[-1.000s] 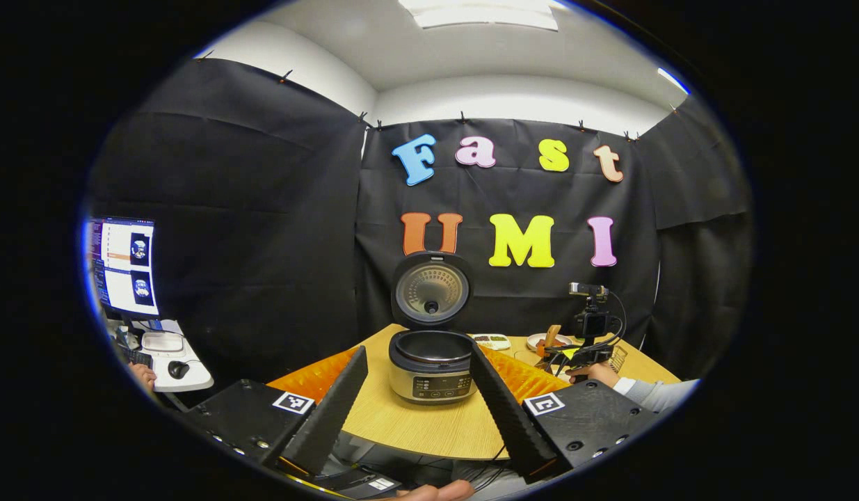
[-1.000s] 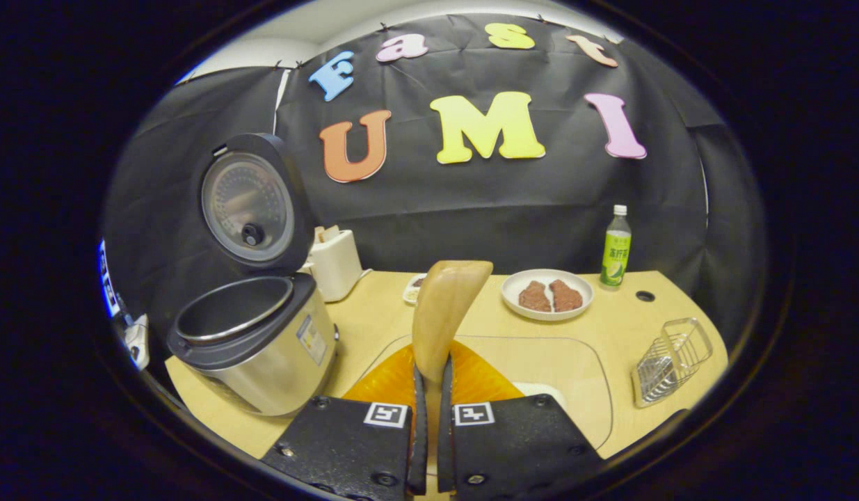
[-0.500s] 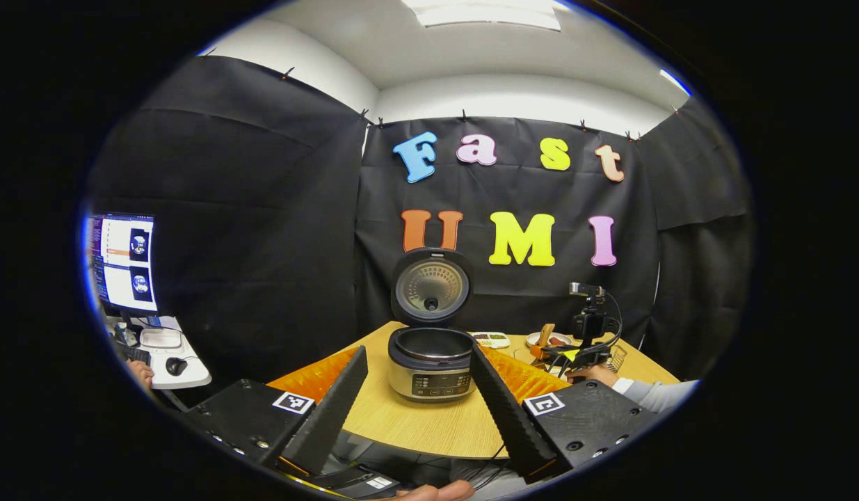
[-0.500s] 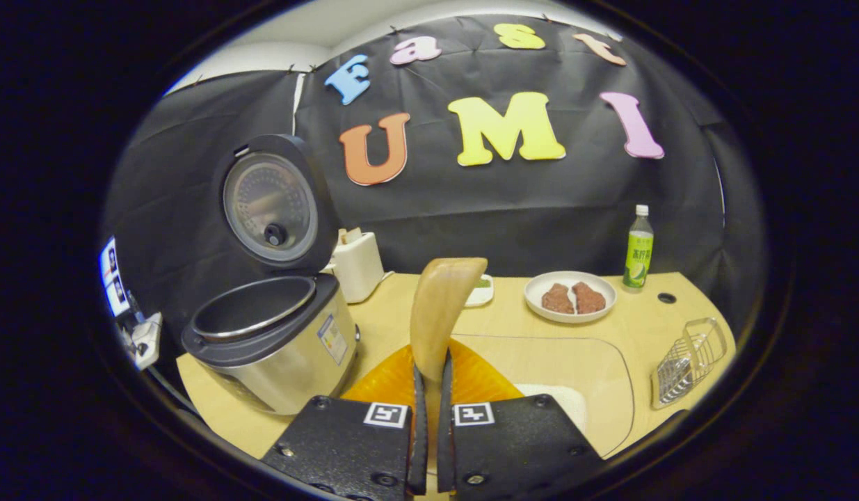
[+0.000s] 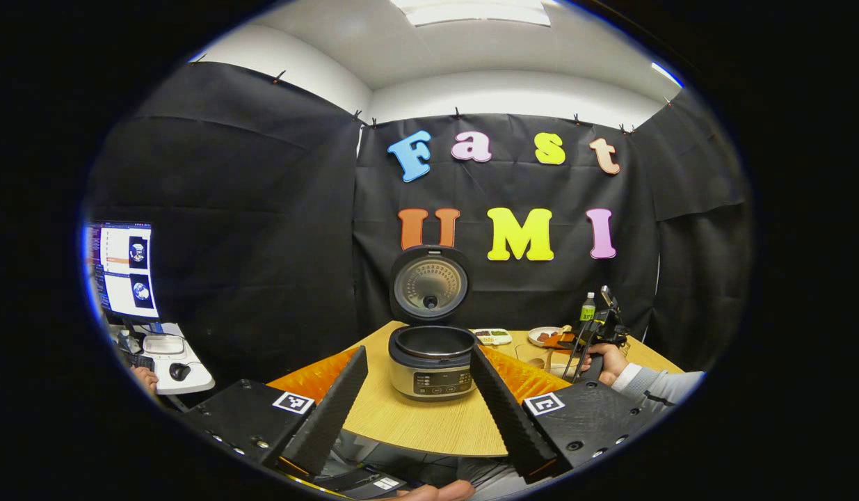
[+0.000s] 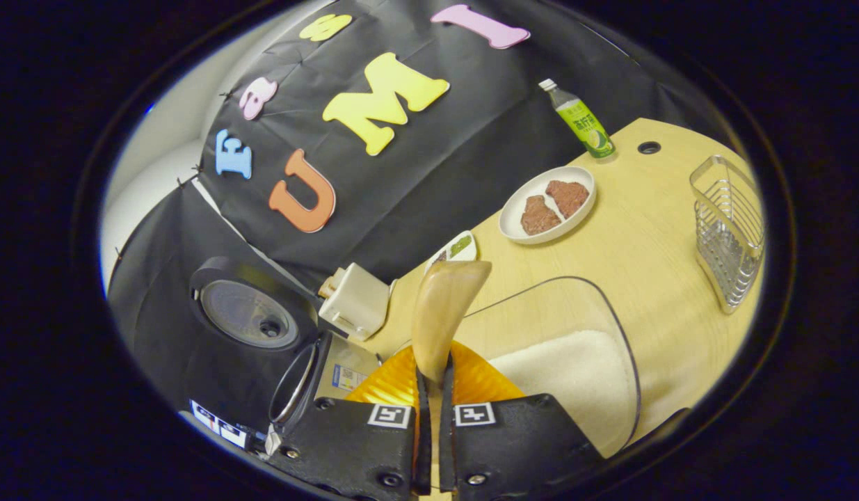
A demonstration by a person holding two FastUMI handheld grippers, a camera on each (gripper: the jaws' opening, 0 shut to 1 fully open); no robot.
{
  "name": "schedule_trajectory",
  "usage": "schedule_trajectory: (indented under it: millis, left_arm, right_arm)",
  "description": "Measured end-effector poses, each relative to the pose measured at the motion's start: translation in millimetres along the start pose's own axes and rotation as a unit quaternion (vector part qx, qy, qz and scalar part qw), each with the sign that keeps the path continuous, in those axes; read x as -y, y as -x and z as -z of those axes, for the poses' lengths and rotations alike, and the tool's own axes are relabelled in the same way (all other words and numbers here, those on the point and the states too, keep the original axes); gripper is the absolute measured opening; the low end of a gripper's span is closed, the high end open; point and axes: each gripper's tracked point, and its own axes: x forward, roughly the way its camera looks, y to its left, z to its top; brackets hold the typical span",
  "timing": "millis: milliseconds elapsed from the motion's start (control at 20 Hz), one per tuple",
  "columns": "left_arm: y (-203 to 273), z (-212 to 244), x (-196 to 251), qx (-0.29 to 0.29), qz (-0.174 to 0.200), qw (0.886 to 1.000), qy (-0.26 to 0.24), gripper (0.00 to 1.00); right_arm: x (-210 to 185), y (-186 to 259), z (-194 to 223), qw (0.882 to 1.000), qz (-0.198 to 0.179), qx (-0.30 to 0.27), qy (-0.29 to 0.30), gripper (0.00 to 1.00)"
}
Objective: Close the left gripper, press the button to open the rice cooker; take a wooden spoon from the chopstick holder with the right hand, scoop a spoonful of rice and pour it into the rice cooker, then put the wooden spoon back into the chopstick holder.
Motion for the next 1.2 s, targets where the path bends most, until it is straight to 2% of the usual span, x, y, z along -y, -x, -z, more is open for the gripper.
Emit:
schedule_trajectory:
  millis: [250, 450, 600, 750, 800, 900, 1100, 1200]
  left_arm:
    - [-2, 4, -1, -0.005, 0.000, 1.000, -0.001, 0.94]
    - [-1, 5, 0, -0.005, 0.002, 1.000, -0.004, 0.94]
    - [-2, 8, -3, -0.008, 0.001, 1.000, -0.007, 0.94]
    - [-4, 8, -5, -0.010, -0.003, 1.000, -0.001, 0.94]
    - [-4, 8, -4, -0.010, -0.002, 1.000, 0.003, 0.94]
    - [-2, 8, -5, -0.010, -0.001, 1.000, 0.004, 0.94]
    - [-1, 3, -5, -0.004, -0.002, 1.000, -0.009, 0.94]
    - [3, 5, -9, -0.002, -0.006, 1.000, -0.018, 0.94]
  right_arm:
    - [0, 9, -15, 0.999, -0.006, 0.024, -0.036, 0.10]
    - [3, 27, -33, 0.991, -0.025, 0.039, -0.123, 0.10]
    - [2, 39, -43, 0.973, -0.055, 0.043, -0.222, 0.09]
    - [-7, 49, -50, 0.941, -0.090, 0.048, -0.323, 0.09]
    - [-12, 52, -51, 0.934, -0.098, 0.048, -0.340, 0.09]
    - [-21, 51, -49, 0.931, -0.110, 0.048, -0.346, 0.09]
    - [-45, 44, -51, 0.937, -0.097, 0.047, -0.332, 0.09]
    - [-62, 43, -54, 0.933, -0.100, 0.051, -0.341, 0.09]
